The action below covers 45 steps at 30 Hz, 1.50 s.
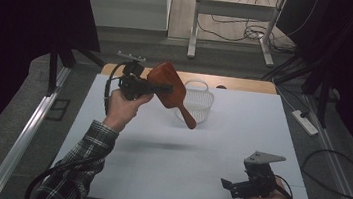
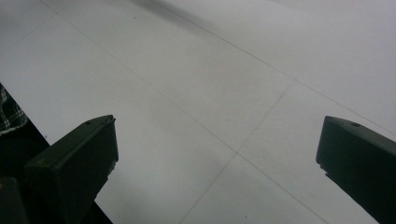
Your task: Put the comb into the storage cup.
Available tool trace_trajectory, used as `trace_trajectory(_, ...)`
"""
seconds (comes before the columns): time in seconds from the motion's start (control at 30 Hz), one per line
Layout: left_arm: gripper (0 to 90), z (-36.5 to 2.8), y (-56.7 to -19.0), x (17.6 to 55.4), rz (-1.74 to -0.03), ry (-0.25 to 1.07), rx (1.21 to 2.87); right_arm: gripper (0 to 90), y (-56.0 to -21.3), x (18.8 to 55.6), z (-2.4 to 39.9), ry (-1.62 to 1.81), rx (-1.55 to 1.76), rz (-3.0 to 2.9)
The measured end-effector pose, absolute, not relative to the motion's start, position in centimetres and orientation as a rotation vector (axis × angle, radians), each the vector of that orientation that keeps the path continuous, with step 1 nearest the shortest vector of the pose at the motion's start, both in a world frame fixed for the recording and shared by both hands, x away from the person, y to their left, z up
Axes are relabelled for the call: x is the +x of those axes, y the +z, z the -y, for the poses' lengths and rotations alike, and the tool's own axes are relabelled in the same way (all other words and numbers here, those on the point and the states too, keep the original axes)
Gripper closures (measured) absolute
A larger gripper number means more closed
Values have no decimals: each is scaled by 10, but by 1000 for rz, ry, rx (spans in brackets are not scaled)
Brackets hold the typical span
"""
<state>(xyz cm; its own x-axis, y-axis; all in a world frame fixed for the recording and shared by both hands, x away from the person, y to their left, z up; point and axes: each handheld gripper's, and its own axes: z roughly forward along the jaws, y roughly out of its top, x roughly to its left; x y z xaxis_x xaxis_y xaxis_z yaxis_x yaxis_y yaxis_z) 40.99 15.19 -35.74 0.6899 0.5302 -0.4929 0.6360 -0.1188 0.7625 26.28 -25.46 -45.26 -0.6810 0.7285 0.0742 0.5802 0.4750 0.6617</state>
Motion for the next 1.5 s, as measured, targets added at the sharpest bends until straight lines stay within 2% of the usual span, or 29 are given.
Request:
trace_trajectory(0.6,597,-153,-343,433,-981,-60,1746,0,-450,244,284,978,1230,-2415)
trace_trajectory(1.5,596,-132,-348,471,-1080,12,1714,0,-445,231,293,944,1260,-2400)
